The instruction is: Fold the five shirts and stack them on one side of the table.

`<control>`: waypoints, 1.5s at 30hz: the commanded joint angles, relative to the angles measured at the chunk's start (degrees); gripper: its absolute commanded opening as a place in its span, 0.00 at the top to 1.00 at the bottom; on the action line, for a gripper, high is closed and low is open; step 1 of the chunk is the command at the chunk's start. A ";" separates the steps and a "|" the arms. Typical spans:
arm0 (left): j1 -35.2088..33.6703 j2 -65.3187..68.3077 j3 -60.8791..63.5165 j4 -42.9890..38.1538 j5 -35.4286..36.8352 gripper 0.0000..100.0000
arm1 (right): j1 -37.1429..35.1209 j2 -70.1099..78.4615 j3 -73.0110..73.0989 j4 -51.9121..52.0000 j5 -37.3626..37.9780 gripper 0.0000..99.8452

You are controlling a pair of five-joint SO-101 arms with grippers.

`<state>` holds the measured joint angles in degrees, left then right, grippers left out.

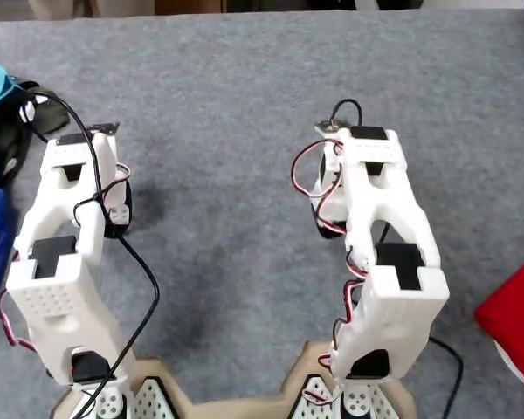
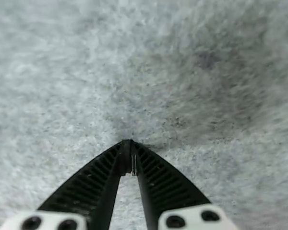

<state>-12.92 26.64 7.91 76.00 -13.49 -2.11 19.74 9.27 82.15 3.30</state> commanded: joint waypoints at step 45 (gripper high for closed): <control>-1.76 -18.51 1.93 2.81 -1.14 0.98 | -0.40 29.58 -41.36 19.96 7.74 0.99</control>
<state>-13.98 11.43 10.64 78.02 -14.46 -1.93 51.12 -31.52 100.35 10.51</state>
